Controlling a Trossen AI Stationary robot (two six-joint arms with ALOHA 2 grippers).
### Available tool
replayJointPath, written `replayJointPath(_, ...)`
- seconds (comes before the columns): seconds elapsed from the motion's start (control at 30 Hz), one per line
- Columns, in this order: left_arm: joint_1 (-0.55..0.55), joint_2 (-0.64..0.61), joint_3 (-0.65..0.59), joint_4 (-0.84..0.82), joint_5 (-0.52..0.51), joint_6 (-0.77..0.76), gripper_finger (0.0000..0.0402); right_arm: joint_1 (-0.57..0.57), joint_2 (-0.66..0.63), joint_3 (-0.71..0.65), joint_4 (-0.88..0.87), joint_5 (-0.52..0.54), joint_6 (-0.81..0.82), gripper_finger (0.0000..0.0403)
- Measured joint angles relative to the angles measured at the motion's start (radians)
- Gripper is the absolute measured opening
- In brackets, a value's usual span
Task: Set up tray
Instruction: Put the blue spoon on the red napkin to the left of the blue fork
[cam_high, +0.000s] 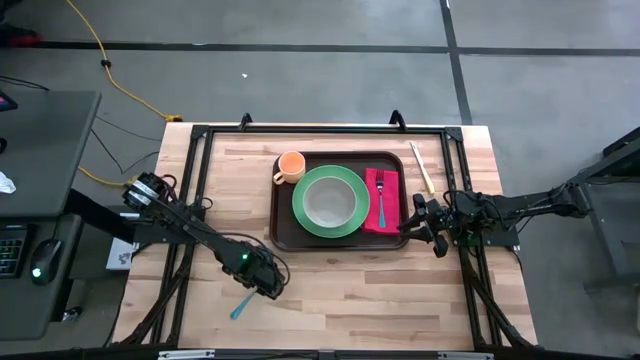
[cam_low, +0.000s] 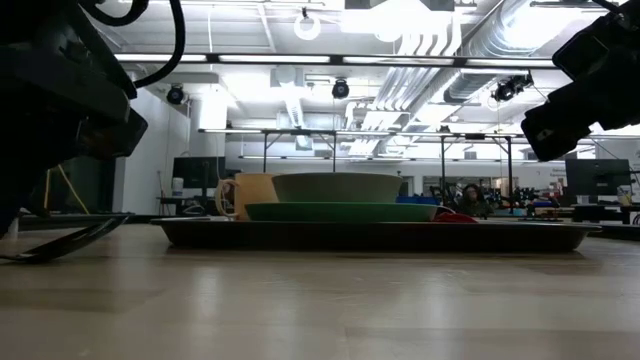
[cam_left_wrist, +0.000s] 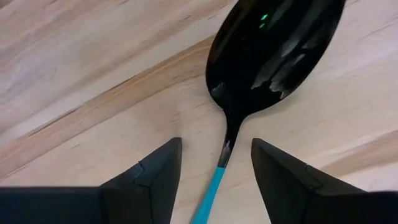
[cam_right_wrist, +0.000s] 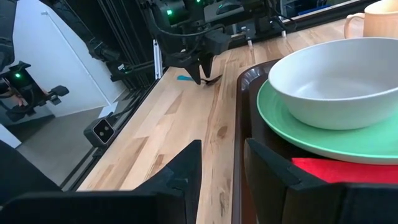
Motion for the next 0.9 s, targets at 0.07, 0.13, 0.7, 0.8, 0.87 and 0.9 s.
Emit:
replayJointPath(0.07,0.000,0.001,0.000,-0.011,-0.002,-0.003,0.0218,0.000,0.000,0.000,0.000,0.000,0.000,0.0099)
replayJointPath(0.13,0.000,0.001,0.000,-0.014,-0.003,-0.003,0.0205,0.000,0.000,0.000,0.000,0.000,0.000,0.0099)
replayJointPath(0.7,-0.002,0.001,-0.002,-0.042,-0.062,0.067,0.0078,0.000,0.000,0.000,0.001,-0.001,0.003,0.0099)
replayJointPath(0.8,-0.002,0.001,-0.009,-0.039,-0.072,0.076,0.0057,0.000,0.000,0.000,0.001,-0.002,0.001,0.0099)
replayJointPath(0.87,-0.002,0.001,-0.011,-0.038,-0.074,0.068,0.0042,0.000,0.000,0.000,0.000,-0.002,0.000,0.0099)
replayJointPath(0.9,-0.002,0.000,-0.011,-0.038,-0.074,0.054,0.0035,0.000,0.000,0.000,0.000,-0.002,0.000,0.0099)
